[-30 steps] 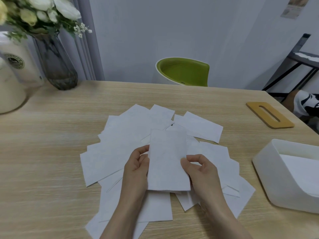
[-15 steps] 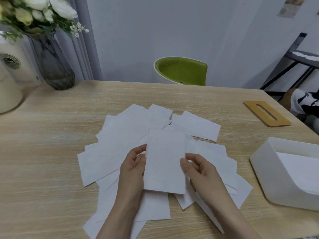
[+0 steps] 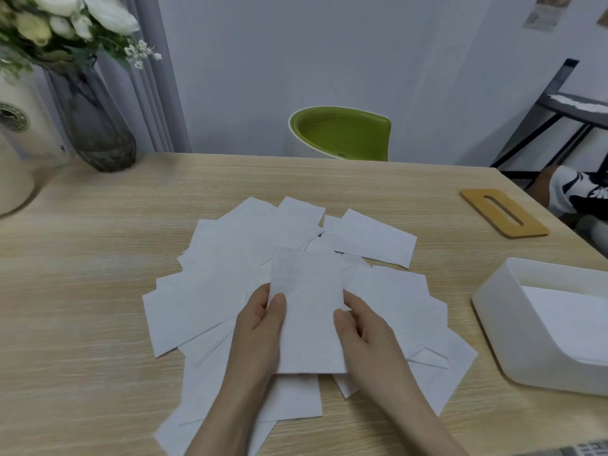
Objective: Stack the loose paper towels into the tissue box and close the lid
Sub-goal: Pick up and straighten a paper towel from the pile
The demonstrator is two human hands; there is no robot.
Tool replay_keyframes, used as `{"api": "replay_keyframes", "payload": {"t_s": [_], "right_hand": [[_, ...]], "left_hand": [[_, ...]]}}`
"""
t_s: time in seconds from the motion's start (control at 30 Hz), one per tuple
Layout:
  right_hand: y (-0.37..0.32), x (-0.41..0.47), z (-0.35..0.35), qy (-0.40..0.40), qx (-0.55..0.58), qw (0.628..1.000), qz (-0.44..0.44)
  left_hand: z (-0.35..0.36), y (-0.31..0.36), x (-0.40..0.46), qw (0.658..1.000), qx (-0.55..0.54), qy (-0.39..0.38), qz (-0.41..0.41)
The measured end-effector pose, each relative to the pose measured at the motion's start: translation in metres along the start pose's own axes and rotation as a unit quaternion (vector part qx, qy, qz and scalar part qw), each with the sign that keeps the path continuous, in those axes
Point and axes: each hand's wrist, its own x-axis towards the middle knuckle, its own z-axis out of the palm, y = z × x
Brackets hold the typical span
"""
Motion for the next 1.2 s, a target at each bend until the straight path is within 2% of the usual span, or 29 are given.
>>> {"api": "replay_keyframes", "payload": {"t_s": [0.23,0.47,0.67,0.77,0.87,0.93,1.03,1.2], "right_hand": [[-0.005,-0.006,0.008,-0.047,-0.025,0.998,-0.027],[-0.001,-0.002,0.005,0.018,0.030,0.999,-0.013],[0.002,-0.002,0.009,-0.006,0.037,0.999,-0.031],[0.004,0.004,0.003,0.009,0.041,0.999,-0.029],[0.013,0.018,-0.020,0.083,-0.054,0.993,-0.071],[0.019,0.031,-0.038,0.099,-0.140,0.982,-0.080],[0.028,0.047,-0.058,0.061,-0.229,0.970,-0.052],[0.030,0.060,-0.069,0.011,-0.284,0.958,-0.037]], "left_hand": [[0.003,0.009,-0.007,0.998,-0.029,-0.046,-0.039],[0.001,0.009,-0.007,0.997,-0.018,-0.063,-0.028],[0.003,0.006,-0.009,0.996,-0.012,-0.087,-0.007],[0.001,0.003,-0.008,0.998,-0.002,-0.068,-0.002],[-0.003,0.001,-0.005,1.000,-0.009,-0.019,-0.002],[-0.005,0.000,-0.003,1.000,-0.024,0.010,-0.006],[-0.004,0.001,-0.002,0.999,-0.044,0.029,-0.008],[-0.006,-0.001,-0.001,0.998,-0.063,0.026,-0.009]]}}
